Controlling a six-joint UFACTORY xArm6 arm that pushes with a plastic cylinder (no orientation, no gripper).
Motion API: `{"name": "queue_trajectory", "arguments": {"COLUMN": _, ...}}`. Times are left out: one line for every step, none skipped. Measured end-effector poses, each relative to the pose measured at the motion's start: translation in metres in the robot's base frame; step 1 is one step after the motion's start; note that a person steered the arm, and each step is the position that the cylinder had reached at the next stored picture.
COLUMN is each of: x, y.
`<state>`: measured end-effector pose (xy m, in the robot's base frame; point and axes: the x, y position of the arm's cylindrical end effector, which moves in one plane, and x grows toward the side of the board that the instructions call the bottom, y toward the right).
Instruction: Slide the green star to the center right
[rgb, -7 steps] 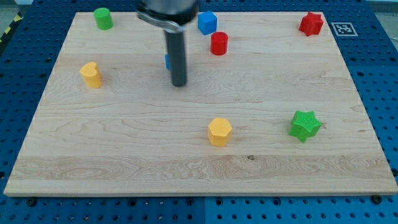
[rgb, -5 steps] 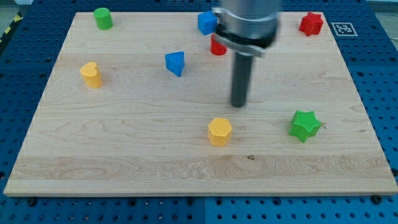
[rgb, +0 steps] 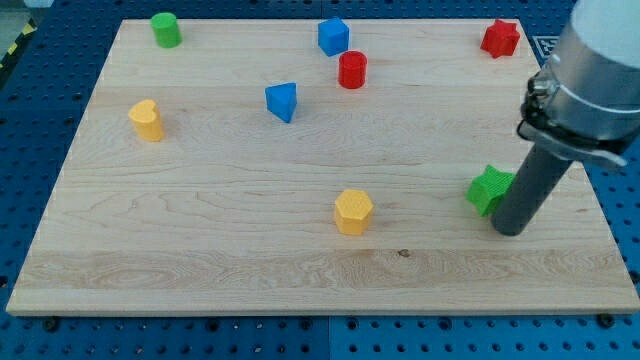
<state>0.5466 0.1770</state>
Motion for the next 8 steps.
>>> {"name": "queue_trajectory", "arguments": {"x": -0.004, "y": 0.009}}
{"name": "queue_trajectory", "arguments": {"x": -0.019, "y": 0.026}}
{"name": "queue_trajectory", "arguments": {"x": -0.024, "y": 0.02}}
{"name": "queue_trajectory", "arguments": {"x": -0.022, "y": -0.019}}
{"name": "queue_trajectory", "arguments": {"x": -0.038, "y": -0.032}}
{"name": "queue_trajectory", "arguments": {"x": -0.067, "y": -0.008}}
{"name": "queue_trajectory", "arguments": {"x": -0.093, "y": -0.005}}
{"name": "queue_trajectory", "arguments": {"x": -0.085, "y": -0.004}}
